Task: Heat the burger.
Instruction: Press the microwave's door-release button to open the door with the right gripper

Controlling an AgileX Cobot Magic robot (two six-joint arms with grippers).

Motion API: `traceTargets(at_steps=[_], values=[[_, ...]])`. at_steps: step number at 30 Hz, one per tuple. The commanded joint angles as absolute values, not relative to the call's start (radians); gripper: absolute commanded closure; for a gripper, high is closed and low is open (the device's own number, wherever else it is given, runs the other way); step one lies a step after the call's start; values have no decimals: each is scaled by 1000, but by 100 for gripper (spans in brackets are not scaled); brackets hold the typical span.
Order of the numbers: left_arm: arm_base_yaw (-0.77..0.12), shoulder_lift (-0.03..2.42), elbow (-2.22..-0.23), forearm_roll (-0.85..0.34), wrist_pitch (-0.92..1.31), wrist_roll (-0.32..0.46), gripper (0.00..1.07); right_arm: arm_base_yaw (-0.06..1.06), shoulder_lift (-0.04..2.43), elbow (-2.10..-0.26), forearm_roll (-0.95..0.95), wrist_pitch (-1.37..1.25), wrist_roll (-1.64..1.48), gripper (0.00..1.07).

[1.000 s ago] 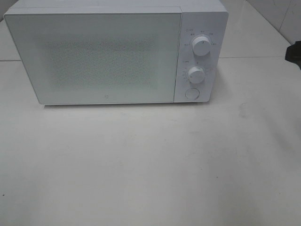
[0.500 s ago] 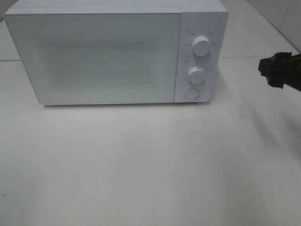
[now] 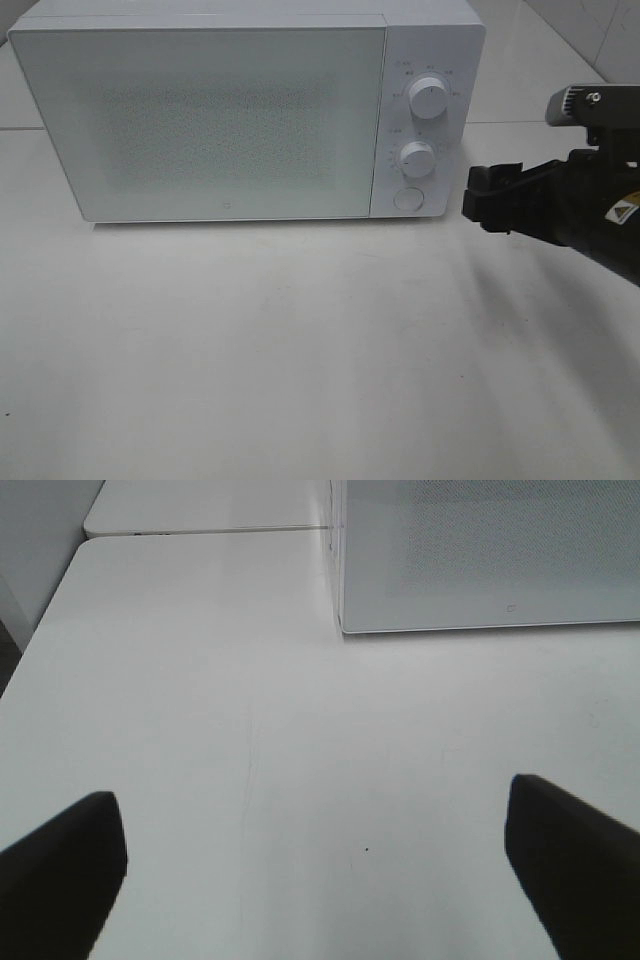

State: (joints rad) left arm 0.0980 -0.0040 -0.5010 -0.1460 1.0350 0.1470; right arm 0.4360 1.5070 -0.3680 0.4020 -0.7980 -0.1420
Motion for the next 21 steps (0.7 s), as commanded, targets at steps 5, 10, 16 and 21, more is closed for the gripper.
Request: traceTargets(at_steps=[5, 10, 16, 21], values=[[100, -28, -499, -146, 1033, 149, 9, 582, 1574, -367, 602, -888, -223, 32], [100, -28, -499, -146, 1033, 149, 9, 671, 1604, -367, 735, -936, -258, 32], [100, -28, -499, -146, 1033, 149, 9, 729, 1622, -367, 796, -971, -259, 32], [100, -28, -499, -146, 1033, 149, 9, 737, 1622, -367, 826, -964, -131, 32]])
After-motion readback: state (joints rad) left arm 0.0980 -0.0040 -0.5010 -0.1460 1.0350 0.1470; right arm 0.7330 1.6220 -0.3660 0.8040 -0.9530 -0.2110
